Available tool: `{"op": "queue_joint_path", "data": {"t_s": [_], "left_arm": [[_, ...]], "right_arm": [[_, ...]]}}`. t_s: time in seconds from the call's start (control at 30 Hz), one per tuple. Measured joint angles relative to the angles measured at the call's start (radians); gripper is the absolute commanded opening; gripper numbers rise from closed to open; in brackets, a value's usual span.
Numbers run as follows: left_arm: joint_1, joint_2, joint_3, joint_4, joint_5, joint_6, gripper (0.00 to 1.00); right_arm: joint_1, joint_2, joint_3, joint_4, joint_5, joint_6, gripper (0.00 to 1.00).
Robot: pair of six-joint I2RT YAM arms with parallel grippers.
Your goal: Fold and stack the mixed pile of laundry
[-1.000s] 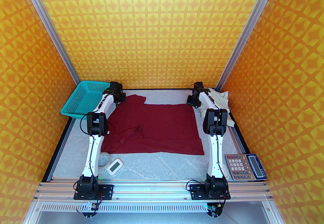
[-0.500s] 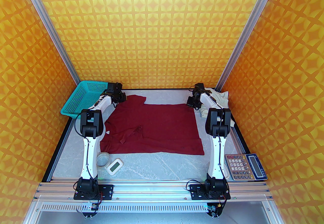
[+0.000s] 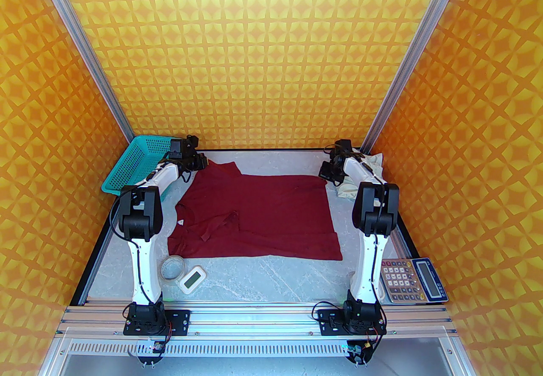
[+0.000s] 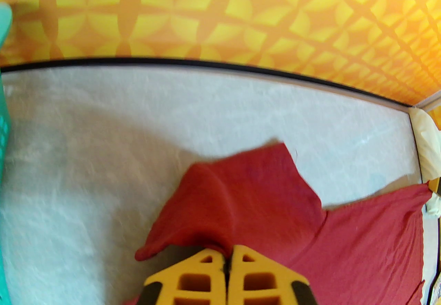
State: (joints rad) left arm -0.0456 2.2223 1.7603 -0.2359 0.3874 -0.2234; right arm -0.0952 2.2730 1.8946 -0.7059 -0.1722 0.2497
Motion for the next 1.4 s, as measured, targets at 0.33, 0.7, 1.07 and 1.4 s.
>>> {"op": "queue_joint_path", "data": {"t_s": [0.33, 0.7, 1.07, 1.4], "left_arm": [[0.004, -0.204, -0.255, 0.096, 0.021, 0.000, 0.00], [0.019, -0.492, -0.629, 0.203, 0.026, -0.016, 0.00], [0.019, -0.692, -1.023, 0.288, 0.019, -0.101, 0.44], [-0.013, -0.662, -0.794, 0.161, -0.018, -0.107, 0.56]], "right_arm": [[-0.006, -0.111, -0.136, 0.040, -0.035, 0.000, 0.00], [-0.037, -0.330, -0.438, 0.143, -0.091, 0.038, 0.00], [-0.038, -0.465, -0.881, 0.430, -0.174, 0.197, 0.39], [-0.037, -0.556, -0.833, 0.373, -0.114, 0.229, 0.43]]}}
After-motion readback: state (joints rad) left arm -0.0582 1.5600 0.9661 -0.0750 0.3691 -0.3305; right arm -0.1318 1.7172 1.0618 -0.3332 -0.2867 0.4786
